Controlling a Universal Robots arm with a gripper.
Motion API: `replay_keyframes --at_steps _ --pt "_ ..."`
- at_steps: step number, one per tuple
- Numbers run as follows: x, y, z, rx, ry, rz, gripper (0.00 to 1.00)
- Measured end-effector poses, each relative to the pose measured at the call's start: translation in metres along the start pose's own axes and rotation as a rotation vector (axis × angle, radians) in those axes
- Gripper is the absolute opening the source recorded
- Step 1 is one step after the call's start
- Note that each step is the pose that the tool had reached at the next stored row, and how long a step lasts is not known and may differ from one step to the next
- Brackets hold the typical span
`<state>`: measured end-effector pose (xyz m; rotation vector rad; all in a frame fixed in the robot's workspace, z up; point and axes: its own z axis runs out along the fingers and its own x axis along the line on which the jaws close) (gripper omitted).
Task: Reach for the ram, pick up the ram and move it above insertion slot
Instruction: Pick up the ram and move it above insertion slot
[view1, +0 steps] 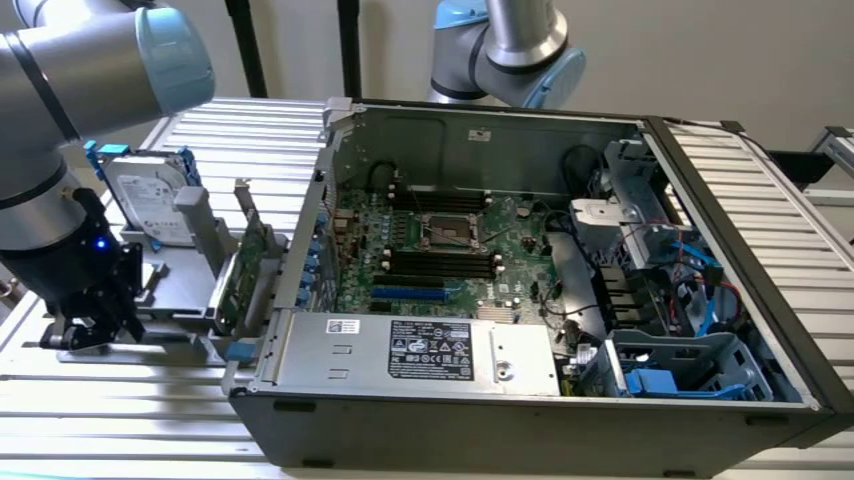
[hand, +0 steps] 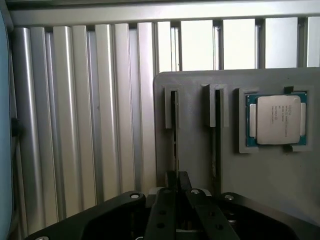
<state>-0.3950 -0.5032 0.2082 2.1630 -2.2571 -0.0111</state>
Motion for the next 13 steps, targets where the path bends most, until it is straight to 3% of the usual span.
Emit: replay_keyframes --at_steps 13 --pt "0.000 -0.0006 -0.0224 0.0002 0.0004 -0.028 0.13"
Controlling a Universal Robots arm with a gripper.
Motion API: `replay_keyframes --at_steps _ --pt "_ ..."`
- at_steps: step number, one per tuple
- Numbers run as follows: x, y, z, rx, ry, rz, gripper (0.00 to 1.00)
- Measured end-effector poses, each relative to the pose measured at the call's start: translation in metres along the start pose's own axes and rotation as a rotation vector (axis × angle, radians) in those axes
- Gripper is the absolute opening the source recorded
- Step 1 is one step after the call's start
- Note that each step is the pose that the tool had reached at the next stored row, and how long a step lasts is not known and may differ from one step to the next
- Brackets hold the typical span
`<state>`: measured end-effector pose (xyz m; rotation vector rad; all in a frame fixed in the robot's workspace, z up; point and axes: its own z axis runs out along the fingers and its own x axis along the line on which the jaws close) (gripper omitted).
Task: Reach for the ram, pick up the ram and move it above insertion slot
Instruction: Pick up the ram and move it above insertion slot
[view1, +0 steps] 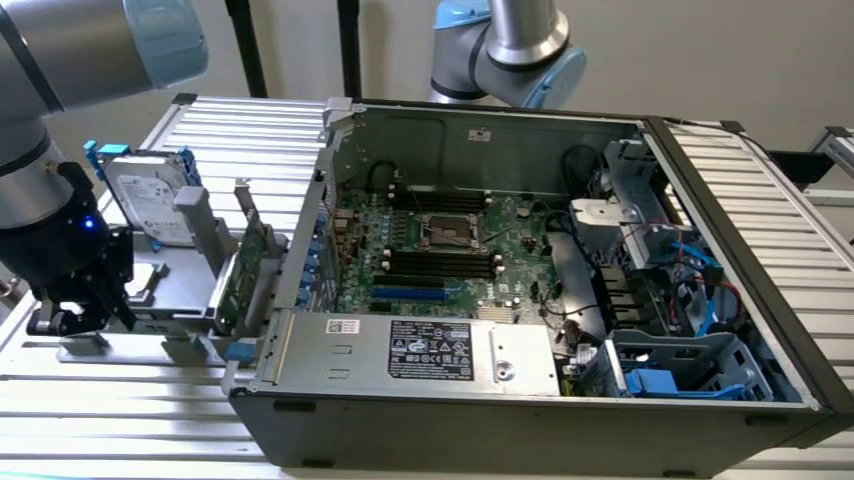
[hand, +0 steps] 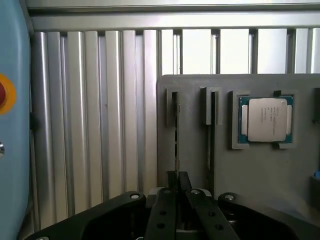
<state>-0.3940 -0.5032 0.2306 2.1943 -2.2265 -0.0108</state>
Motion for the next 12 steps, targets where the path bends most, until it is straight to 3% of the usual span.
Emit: replay_keyframes --at_steps 6,12 --pt "0.000 -0.0038 -0.0223 0.0003 -0.0007 -0.027 0.13" --pt "0.000 -0.0096 -0.0499 0.0004 -0.0088 -0.055 0.13"
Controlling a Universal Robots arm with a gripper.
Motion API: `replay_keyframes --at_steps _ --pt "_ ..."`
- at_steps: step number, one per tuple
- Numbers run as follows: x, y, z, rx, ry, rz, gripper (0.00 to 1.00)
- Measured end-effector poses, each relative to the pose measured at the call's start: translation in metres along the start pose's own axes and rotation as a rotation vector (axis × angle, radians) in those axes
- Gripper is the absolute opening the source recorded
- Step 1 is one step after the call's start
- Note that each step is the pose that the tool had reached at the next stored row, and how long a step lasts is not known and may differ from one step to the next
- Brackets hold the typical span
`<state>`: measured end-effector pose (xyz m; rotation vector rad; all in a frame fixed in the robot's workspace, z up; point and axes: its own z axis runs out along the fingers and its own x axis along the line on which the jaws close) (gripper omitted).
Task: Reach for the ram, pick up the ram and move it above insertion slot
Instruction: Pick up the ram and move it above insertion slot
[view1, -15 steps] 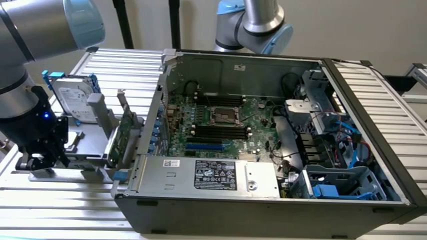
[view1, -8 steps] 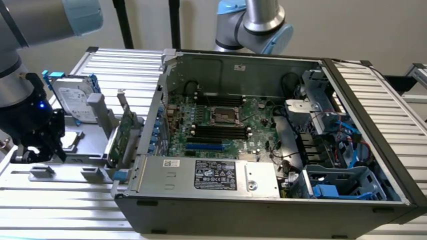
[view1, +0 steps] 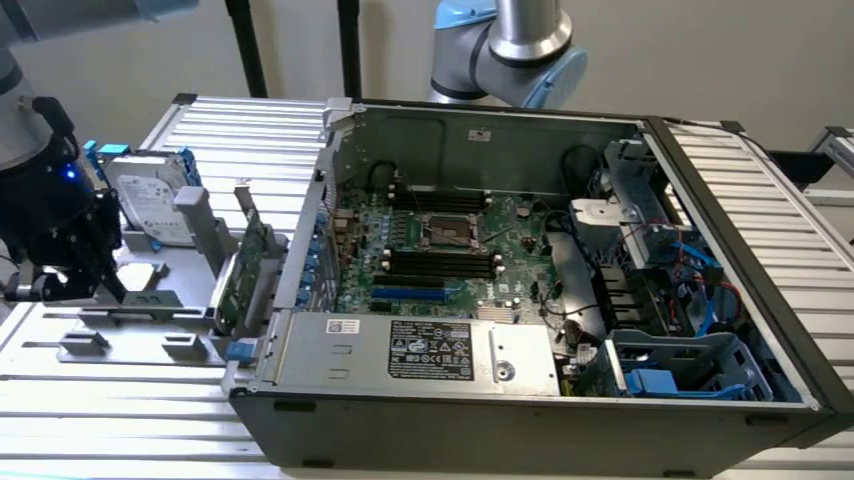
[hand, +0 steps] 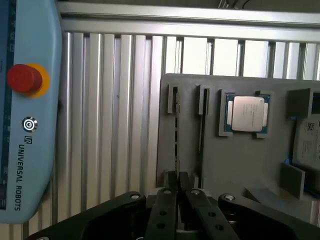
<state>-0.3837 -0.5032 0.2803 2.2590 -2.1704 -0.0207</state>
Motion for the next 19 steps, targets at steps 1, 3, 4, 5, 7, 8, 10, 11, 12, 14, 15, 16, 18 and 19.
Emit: replay_keyframes --at_steps 1,3,4,5,7,8,10,11,12,14,15,16,18,19 --pt "0.000 -0.0013 -0.0046 0.0001 -0.0021 -0.004 0.13" --pt "0.000 -0.0039 -0.0135 0.0003 -0.0068 -0.012 0.13" --pt "0.000 -0.0052 -0.0180 0.0001 -0.0089 -0.016 0.13" --pt "0.000 -0.0067 -0.0225 0.0005 -0.0116 -0.020 0.13" --pt "0.000 -0.0095 -0.0312 0.0006 -0.0165 -0.028 0.13" --pt "0.001 -0.0111 -0.0356 0.0007 -0.0191 -0.031 0.13" --pt "0.001 -0.0151 -0.0442 0.0009 -0.0244 -0.038 0.13" --pt "0.001 -0.0177 -0.0483 0.0011 -0.0274 -0.040 0.13" --pt "0.001 -0.0206 -0.0523 0.0011 -0.0301 -0.042 0.13" --pt "0.001 -0.0270 -0.0601 0.0015 -0.0357 -0.045 0.13" --pt "0.002 -0.0305 -0.0640 0.0016 -0.0384 -0.046 0.13" --pt "0.002 -0.0340 -0.0676 0.0018 -0.0414 -0.047 0.13" --pt "0.002 -0.0413 -0.0750 0.0020 -0.0468 -0.050 0.13" --pt "0.002 -0.0450 -0.0786 0.0022 -0.0497 -0.051 0.13"
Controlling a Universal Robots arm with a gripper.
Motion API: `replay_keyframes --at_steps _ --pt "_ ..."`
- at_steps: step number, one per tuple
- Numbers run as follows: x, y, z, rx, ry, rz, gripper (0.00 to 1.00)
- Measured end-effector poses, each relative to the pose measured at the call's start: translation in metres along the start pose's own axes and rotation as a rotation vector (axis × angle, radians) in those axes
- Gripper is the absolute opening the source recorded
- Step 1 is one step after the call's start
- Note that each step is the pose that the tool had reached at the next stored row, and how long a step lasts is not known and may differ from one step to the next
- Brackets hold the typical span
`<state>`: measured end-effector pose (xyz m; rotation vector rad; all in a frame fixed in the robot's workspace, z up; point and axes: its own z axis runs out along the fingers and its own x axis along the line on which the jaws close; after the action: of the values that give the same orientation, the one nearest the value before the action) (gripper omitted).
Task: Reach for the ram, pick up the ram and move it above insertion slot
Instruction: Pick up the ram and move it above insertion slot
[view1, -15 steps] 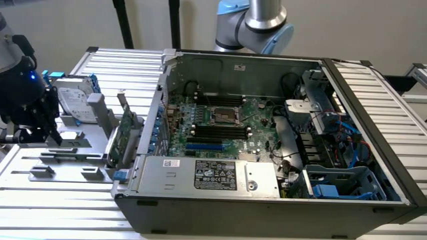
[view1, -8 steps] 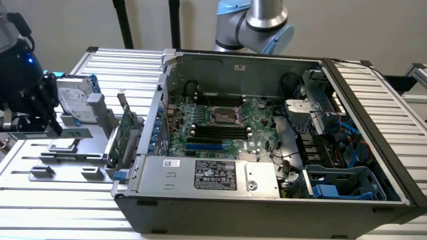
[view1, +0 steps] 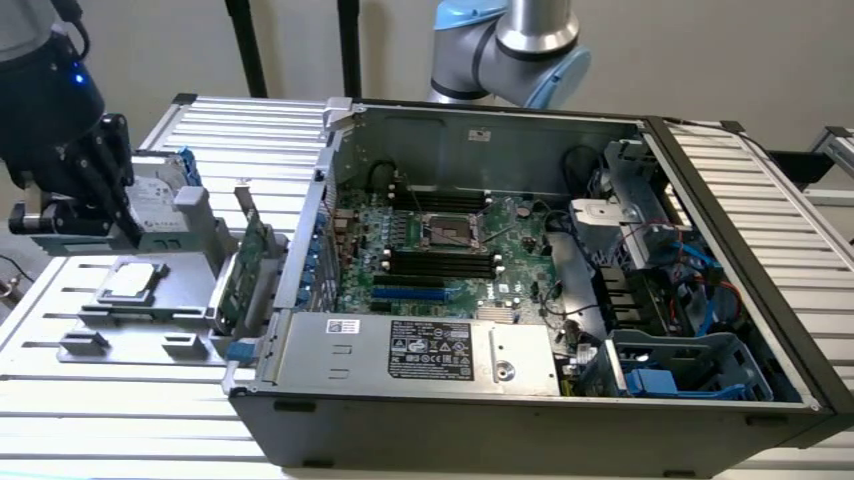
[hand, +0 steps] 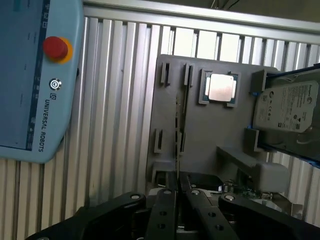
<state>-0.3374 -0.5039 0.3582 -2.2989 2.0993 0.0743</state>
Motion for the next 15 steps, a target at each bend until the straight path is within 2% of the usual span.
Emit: replay_keyframes --at_steps 7,15 --pt "0.002 -0.0299 -0.0226 0.0018 -0.0231 -0.006 0.13" --pt "0.004 -0.0660 -0.0431 0.0042 -0.0546 -0.008 0.13"
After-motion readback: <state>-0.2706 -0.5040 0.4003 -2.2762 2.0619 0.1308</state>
